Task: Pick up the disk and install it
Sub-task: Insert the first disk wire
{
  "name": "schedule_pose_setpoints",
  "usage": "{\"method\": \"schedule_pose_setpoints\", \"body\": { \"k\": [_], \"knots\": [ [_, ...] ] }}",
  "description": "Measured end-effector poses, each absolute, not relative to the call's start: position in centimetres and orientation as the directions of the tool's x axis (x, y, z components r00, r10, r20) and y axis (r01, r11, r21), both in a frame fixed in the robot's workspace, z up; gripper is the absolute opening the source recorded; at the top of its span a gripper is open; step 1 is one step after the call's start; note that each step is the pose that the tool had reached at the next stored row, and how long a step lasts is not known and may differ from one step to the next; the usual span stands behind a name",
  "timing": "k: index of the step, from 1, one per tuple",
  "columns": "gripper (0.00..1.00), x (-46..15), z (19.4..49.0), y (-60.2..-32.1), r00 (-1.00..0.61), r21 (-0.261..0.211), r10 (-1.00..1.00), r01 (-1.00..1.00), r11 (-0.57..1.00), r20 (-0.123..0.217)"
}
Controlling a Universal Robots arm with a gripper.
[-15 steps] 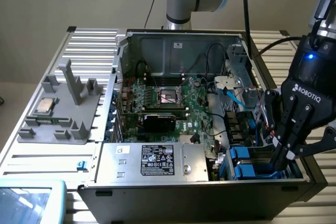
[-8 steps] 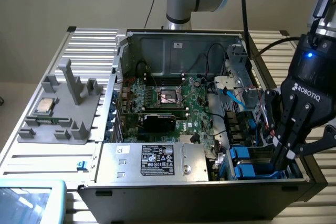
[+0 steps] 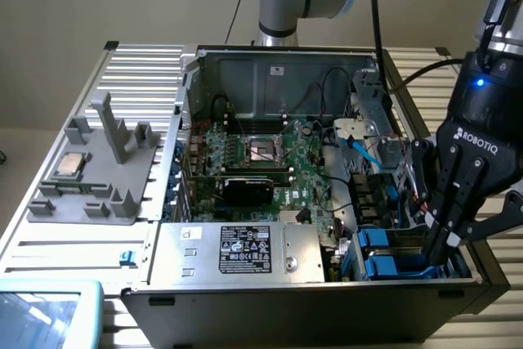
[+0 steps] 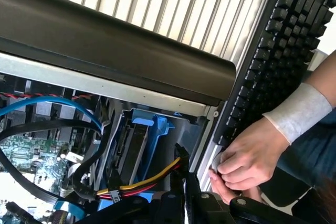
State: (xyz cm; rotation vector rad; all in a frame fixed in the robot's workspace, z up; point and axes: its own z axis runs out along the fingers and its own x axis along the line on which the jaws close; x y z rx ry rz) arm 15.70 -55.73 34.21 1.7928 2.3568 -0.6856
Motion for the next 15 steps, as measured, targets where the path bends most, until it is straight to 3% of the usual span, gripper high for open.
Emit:
{"method": "schedule_pose_setpoints", "body": {
  "k": [15],
  "knots": [
    [0.16,15.71,34.16,-55.68,-0.214,-0.290,0.914,0.950,0.113,-0.346]
  ]
}}
